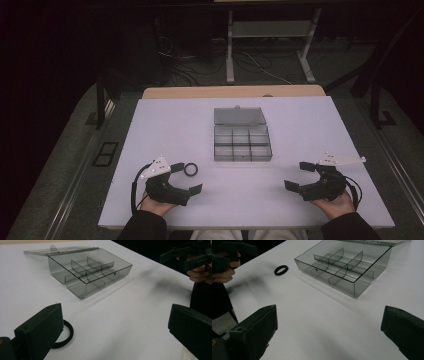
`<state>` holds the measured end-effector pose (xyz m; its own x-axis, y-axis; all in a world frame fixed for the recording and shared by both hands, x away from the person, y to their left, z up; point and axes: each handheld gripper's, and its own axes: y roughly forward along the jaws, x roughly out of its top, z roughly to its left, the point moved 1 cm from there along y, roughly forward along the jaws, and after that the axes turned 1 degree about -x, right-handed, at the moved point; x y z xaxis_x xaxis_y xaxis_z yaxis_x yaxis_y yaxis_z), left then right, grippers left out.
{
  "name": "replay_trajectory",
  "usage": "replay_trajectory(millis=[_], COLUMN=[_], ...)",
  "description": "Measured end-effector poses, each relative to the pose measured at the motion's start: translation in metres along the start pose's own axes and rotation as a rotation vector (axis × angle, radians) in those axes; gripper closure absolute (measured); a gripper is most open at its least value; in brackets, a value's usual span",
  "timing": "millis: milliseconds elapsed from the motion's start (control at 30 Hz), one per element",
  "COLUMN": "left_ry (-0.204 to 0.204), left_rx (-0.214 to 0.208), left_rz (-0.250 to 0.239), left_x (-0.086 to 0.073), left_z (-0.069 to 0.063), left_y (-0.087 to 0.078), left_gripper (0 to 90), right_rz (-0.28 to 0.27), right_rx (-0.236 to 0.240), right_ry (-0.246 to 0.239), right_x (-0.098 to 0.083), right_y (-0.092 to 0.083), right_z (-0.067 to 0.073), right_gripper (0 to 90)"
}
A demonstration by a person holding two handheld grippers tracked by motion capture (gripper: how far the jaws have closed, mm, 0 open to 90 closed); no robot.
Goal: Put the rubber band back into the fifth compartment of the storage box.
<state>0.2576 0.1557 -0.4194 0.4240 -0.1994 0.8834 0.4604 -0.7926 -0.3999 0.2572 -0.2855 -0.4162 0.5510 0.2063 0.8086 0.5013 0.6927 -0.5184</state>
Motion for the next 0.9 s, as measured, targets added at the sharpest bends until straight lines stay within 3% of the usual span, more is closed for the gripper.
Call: replay_trajectory(millis=[900], left_ry=[0.006], left_rx=[-0.007], left_rz=[0.015], left_x=[0.0017], left_z=[-0.0002], left_y=[-0.0006], left_gripper=[0.0], right_rz=[0.045], right_rx=[0.028], right_ry=[-0.015], right_x=[-0.0005], right_y=[0.0060], right_z=[0.0025], right_gripper=[0.3])
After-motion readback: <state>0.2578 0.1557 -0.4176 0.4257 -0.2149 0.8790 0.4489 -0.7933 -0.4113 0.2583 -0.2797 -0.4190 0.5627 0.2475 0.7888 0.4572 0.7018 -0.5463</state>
